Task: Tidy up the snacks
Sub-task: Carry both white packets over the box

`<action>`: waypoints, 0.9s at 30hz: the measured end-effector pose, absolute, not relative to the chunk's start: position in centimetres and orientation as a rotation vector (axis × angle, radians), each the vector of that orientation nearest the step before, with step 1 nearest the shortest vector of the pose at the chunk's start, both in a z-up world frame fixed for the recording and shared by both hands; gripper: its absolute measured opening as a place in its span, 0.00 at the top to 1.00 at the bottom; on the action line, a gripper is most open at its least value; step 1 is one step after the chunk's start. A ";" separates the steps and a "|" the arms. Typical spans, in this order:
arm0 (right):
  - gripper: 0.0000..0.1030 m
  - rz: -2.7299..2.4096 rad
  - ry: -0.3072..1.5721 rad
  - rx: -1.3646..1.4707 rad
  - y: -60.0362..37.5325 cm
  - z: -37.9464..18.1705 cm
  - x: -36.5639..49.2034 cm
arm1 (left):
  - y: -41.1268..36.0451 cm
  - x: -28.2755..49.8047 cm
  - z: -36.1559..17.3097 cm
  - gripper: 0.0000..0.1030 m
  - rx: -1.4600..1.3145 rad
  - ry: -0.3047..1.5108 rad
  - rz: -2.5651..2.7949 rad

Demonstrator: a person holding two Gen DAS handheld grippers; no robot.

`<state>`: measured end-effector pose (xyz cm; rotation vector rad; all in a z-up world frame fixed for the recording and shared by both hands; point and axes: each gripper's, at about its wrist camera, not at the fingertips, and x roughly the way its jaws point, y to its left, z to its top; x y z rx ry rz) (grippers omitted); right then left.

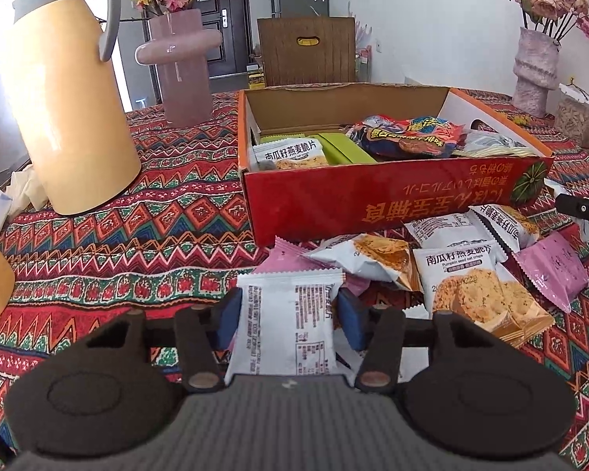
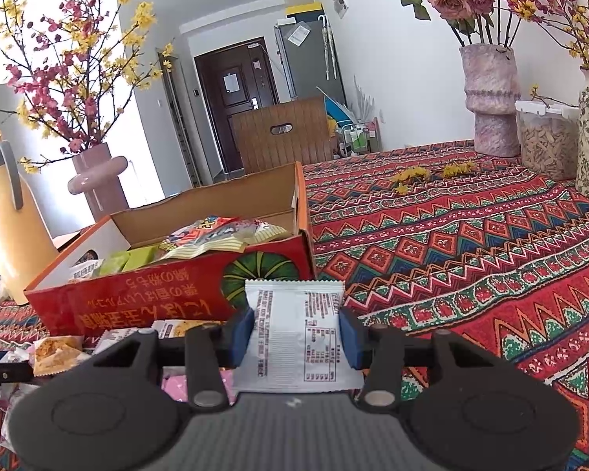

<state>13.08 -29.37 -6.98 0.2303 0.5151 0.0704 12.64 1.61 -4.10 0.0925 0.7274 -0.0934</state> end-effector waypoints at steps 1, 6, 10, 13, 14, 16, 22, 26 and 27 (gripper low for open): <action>0.55 0.070 0.514 0.229 -29.4 -7.0 13.0 | 1.6 12.5 -4.0 0.49 0.090 0.722 -0.091; 0.55 0.066 0.507 0.225 -29.3 -6.9 13.0 | 1.7 11.8 -3.5 0.50 0.082 0.683 -0.073; 0.55 0.064 0.483 0.217 -29.2 -6.8 12.6 | 2.0 11.3 -3.2 0.50 0.061 0.648 -0.051; 0.55 0.065 0.471 0.213 -29.2 -6.6 12.4 | 2.1 10.9 -2.8 0.50 0.041 0.626 -0.041; 0.55 0.064 0.467 0.212 -29.2 -6.6 12.4 | 2.2 10.8 -2.6 0.50 0.035 0.618 -0.039; 0.55 0.065 0.457 0.210 -29.1 -6.5 12.2 | 2.2 10.6 -2.3 0.50 0.027 0.600 -0.038; 0.55 0.060 0.421 0.189 -28.8 -5.8 11.5 | 1.8 10.3 -1.1 0.50 0.013 0.551 -0.047; 0.55 0.065 0.402 0.180 -28.5 -5.1 10.9 | 1.6 10.5 -0.2 0.50 0.004 0.519 -0.055; 0.55 0.069 0.399 0.179 -28.4 -5.0 10.9 | 1.5 10.7 0.1 0.49 0.002 0.511 -0.057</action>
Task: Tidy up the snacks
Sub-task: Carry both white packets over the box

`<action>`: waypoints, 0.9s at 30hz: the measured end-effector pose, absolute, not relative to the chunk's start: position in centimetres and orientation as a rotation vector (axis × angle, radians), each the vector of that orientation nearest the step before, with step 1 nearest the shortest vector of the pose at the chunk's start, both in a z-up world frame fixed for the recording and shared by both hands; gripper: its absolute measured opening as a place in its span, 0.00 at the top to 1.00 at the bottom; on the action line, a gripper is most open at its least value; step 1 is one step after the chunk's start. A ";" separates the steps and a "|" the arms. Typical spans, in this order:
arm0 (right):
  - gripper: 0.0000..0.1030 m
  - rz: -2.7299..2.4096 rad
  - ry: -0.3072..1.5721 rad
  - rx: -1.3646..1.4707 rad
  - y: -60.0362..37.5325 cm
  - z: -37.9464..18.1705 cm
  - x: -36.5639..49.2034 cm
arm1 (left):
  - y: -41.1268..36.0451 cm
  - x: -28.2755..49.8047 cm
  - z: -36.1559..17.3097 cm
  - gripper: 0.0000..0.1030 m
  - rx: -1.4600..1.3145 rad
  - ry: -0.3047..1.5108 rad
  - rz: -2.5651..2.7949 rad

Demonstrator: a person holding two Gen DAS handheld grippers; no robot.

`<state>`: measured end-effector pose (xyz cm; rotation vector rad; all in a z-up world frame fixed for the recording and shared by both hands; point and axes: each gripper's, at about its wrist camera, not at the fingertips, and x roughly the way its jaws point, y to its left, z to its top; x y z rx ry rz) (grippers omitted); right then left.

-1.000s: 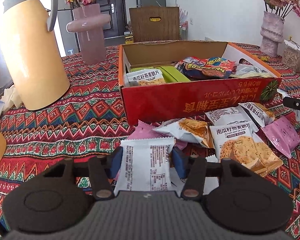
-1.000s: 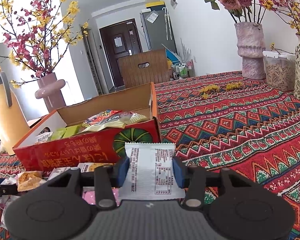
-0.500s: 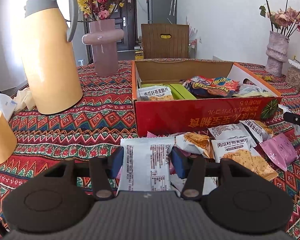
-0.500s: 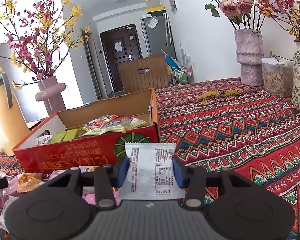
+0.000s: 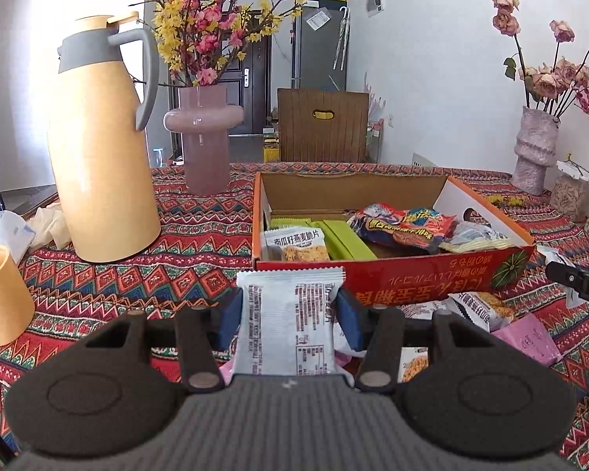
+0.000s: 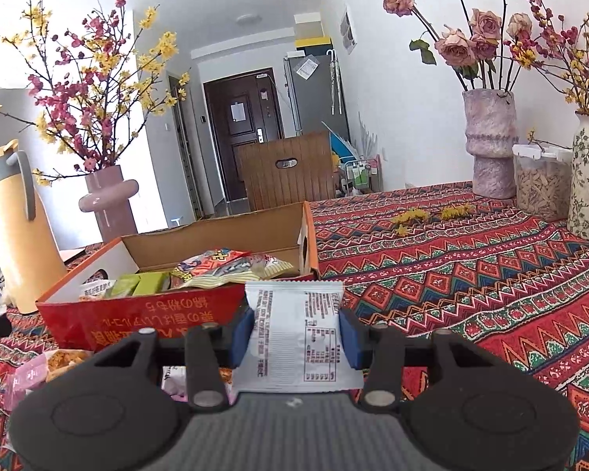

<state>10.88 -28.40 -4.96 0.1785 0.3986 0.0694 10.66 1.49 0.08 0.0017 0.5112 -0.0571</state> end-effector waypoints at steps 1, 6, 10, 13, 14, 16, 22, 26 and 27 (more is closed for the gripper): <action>0.55 0.075 0.395 0.176 -28.3 -4.8 10.8 | 1.4 10.8 0.3 0.49 0.000 0.505 -0.059; 0.55 0.100 0.362 0.160 -27.4 -3.4 11.0 | 0.7 11.6 1.4 0.49 -0.003 0.470 -0.070; 0.55 0.107 0.347 0.148 -26.8 -2.6 11.9 | 0.1 12.4 2.3 0.49 -0.005 0.444 -0.079; 0.55 0.110 0.339 0.145 -26.5 -2.1 12.6 | -0.3 13.0 2.8 0.49 0.000 0.426 -0.084; 0.55 0.112 0.336 0.143 -26.3 -1.9 12.9 | -0.5 13.2 3.0 0.49 0.001 0.421 -0.086; 0.55 0.115 0.326 0.138 -26.1 -1.4 13.5 | -0.7 13.7 3.3 0.49 0.004 0.410 -0.089; 0.55 0.134 0.296 0.109 -24.7 0.1 15.5 | -1.5 15.6 3.8 0.49 0.003 0.398 -0.092; 0.55 0.149 0.281 0.102 -23.9 0.7 16.9 | -2.0 17.2 3.9 0.49 0.005 0.402 -0.088; 0.55 0.153 0.278 0.101 -23.7 0.8 17.4 | -2.1 17.6 3.9 0.49 0.005 0.404 -0.084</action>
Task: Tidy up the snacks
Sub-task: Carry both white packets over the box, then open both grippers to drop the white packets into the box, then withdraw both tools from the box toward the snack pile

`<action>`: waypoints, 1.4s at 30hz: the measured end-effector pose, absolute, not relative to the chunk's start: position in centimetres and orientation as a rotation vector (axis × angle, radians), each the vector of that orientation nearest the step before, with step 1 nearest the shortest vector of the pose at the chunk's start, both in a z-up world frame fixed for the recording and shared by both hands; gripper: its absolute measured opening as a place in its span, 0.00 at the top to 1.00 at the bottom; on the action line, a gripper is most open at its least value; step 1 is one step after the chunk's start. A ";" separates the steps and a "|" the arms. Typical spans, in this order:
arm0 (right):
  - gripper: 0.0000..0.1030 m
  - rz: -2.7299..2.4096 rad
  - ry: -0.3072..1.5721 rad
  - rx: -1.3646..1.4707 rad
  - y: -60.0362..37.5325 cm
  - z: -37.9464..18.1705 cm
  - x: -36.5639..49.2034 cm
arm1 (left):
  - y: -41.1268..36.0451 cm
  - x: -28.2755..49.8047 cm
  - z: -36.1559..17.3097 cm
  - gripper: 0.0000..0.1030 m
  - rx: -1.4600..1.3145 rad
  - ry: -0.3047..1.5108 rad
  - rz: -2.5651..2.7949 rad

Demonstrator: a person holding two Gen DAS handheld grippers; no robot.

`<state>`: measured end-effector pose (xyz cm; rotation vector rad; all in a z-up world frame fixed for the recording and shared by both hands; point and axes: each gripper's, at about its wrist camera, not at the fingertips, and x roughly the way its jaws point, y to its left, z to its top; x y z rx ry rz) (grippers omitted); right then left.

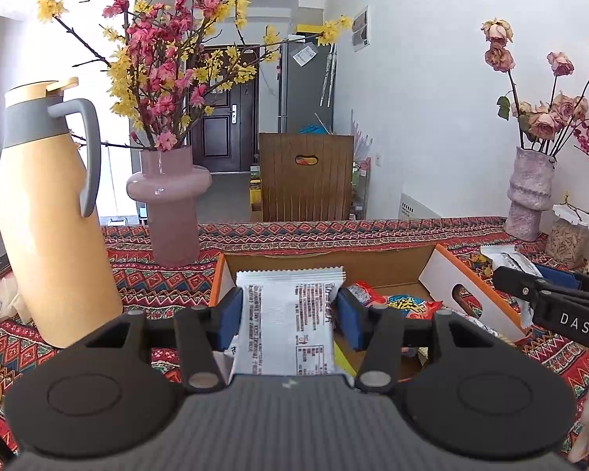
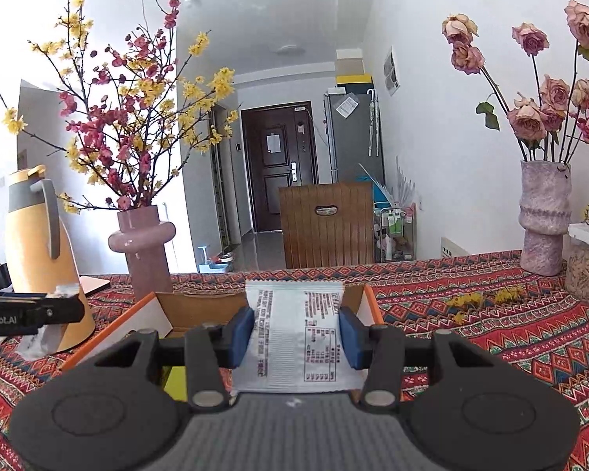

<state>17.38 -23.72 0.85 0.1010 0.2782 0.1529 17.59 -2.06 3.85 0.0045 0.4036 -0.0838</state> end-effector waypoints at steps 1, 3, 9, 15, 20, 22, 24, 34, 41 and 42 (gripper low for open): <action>0.55 0.156 0.278 0.100 -23.6 0.9 17.8 | -2.1 18.0 3.8 0.49 0.003 0.405 -0.080; 0.55 0.158 0.282 0.098 -23.2 1.0 18.8 | -2.2 18.8 3.6 0.49 -0.005 0.409 -0.071; 0.55 0.149 0.293 0.098 -22.3 0.8 21.0 | -2.1 20.7 2.7 0.49 -0.022 0.416 -0.056; 0.55 0.134 0.321 0.092 -21.9 -0.7 22.3 | -1.6 21.9 1.3 0.49 -0.038 0.433 -0.043; 0.55 0.126 0.341 0.082 -21.7 -1.7 22.9 | -1.2 22.8 0.2 0.49 -0.053 0.466 -0.048; 0.55 0.122 0.353 0.082 -21.7 -2.1 23.2 | -1.2 22.8 -0.1 0.49 -0.051 0.470 -0.046; 0.55 0.120 0.362 0.080 -21.6 -2.3 23.3 | -1.4 22.7 -0.3 0.49 -0.040 0.467 -0.040; 0.00 0.094 0.328 0.129 -22.4 -2.4 22.6 | -1.4 21.4 -0.1 0.00 -0.049 0.397 -0.005; 0.00 0.096 0.323 0.137 -22.6 -2.5 22.3 | -1.6 21.1 -0.1 0.00 -0.038 0.389 -0.018; 0.00 0.097 0.323 0.136 -22.5 -2.5 22.3 | -1.6 21.0 -0.1 0.00 -0.042 0.388 -0.019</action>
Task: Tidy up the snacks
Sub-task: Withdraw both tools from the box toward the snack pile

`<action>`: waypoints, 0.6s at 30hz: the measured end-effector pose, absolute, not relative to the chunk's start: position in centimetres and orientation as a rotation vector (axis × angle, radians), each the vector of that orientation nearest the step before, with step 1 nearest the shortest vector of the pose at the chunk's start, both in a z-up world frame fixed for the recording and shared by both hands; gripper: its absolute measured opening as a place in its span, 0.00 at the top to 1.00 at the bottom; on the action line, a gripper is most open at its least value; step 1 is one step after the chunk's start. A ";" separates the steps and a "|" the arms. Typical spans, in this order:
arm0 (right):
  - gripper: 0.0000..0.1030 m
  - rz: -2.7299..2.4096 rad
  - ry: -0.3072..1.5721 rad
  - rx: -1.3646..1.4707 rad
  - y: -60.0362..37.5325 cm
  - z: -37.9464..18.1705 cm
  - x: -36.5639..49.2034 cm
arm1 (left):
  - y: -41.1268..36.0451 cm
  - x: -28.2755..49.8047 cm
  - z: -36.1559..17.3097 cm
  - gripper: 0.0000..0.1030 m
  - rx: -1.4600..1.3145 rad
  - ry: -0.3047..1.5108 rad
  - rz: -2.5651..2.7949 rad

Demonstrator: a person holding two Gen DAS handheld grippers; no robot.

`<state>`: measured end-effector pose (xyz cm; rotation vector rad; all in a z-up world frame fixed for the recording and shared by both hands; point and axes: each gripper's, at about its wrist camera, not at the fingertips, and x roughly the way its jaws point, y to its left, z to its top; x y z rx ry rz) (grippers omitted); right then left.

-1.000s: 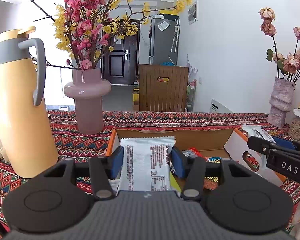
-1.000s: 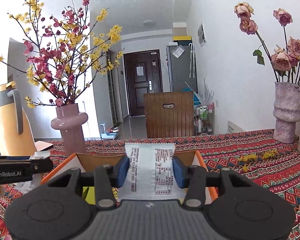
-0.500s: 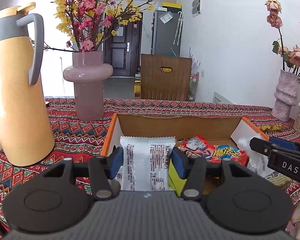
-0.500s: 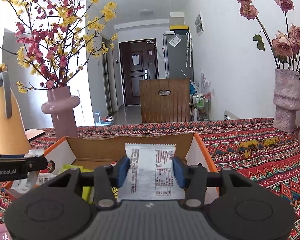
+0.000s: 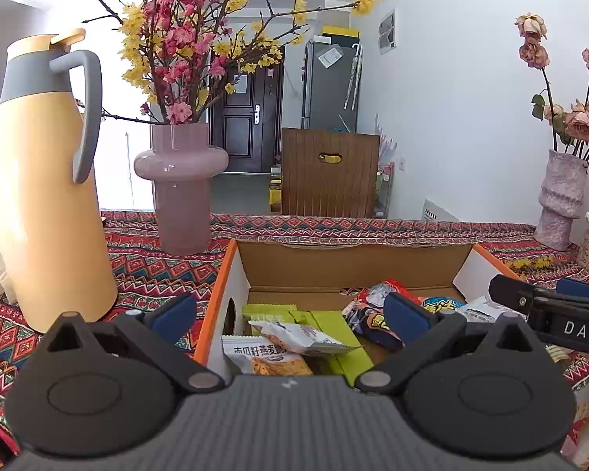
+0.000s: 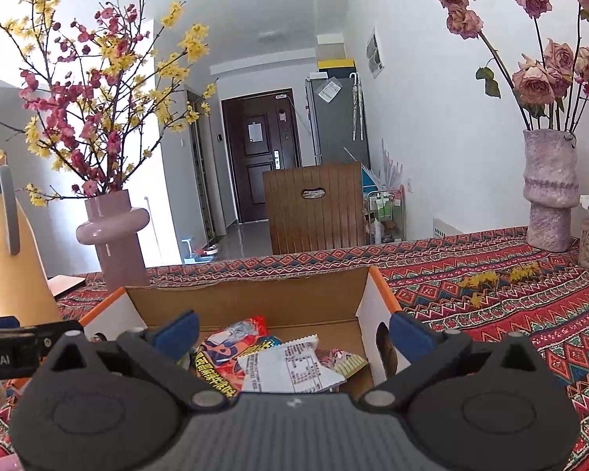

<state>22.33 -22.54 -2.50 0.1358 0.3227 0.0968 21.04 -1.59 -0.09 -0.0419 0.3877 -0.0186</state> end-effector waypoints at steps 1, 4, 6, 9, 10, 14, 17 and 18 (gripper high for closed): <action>0.00 0.097 0.323 0.135 -22.5 -2.5 22.3 | -1.6 21.0 -0.1 0.00 -0.044 0.386 -0.019; 0.00 0.095 0.325 0.133 -22.5 -2.6 22.4 | -1.7 21.0 -0.1 0.00 -0.034 0.392 -0.018; 0.00 0.094 0.324 0.132 -22.4 -2.6 22.4 | -1.8 20.9 -0.1 0.00 -0.027 0.391 -0.016; 0.00 0.093 0.313 0.131 -22.4 -2.3 22.2 | -1.8 20.7 0.1 0.00 -0.028 0.383 -0.013; 0.00 0.092 0.309 0.132 -22.5 -2.2 22.1 | -1.8 20.5 0.3 0.00 -0.030 0.378 -0.010; 0.00 0.103 0.286 0.131 -22.4 -1.2 21.2 | -1.7 19.6 1.4 0.00 -0.039 0.357 -0.002; 0.00 0.117 0.270 0.124 -22.3 -0.4 20.1 | -1.6 18.8 2.1 0.00 -0.041 0.348 -0.003; 0.00 0.123 0.267 0.121 -22.2 -0.2 19.7 | -1.6 18.5 2.3 0.00 -0.042 0.347 -0.003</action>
